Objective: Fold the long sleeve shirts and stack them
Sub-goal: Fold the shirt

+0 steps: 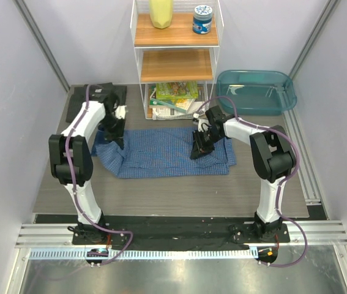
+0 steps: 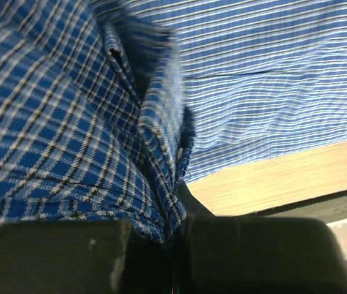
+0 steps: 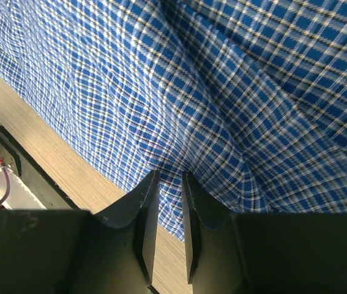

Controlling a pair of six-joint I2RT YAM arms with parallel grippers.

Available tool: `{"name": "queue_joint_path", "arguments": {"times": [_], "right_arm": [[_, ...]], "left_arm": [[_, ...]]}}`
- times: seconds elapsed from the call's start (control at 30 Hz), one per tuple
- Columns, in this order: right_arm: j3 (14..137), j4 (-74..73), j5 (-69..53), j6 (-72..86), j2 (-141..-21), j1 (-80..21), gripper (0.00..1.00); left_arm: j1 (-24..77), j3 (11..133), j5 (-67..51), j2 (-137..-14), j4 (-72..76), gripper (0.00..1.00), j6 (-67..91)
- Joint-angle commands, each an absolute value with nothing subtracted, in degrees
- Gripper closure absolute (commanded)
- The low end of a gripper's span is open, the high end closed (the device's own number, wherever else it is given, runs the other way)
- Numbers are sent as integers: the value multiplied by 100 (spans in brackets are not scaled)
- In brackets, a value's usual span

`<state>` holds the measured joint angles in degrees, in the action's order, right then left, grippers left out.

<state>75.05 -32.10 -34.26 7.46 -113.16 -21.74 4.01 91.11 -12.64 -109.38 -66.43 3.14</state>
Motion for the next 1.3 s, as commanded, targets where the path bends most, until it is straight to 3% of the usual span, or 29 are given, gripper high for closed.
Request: {"name": "queue_joint_path", "arguments": {"times": [0.0,0.53,0.63,0.67,0.77,0.9,1.03,1.13,1.2,1.27], "right_arm": [[7559,-3032,-3533,765,-11364,-2180,74],[7541,-2944,-3577,756,-11373,-2171,74],[7524,-2944,-3577,747,-11364,-2180,74],[7515,-2944,-3568,747,-11338,-2180,74],[7497,-2971,-3568,738,-11277,-2180,74],[7471,-3014,-3542,703,-11198,-2180,74],[7506,-3050,-3481,703,-11153,-2180,74],[7550,-3094,-3410,668,-11118,-2180,74],[7576,-3120,-3401,668,-11083,-2180,74],[7602,-3129,-3410,633,-10978,-2180,74]], "left_arm": [[983,9640,-853,-10705,-6847,100,720],[2865,10942,-281,-12084,-6566,99,1643],[3085,11004,-395,-12330,-6495,87,1661],[3137,11056,-422,-12383,-6521,76,1652],[3164,11284,-720,-12507,-6758,62,1521],[3339,11548,-1072,-12121,-6847,52,1108],[3725,11970,-1099,-11595,-7057,50,416],[3806,11962,-897,-11295,-7014,20,133],[3718,11980,-949,-11084,-7215,21,-254],[3114,11308,-1882,-10559,-6998,31,-220]]}}
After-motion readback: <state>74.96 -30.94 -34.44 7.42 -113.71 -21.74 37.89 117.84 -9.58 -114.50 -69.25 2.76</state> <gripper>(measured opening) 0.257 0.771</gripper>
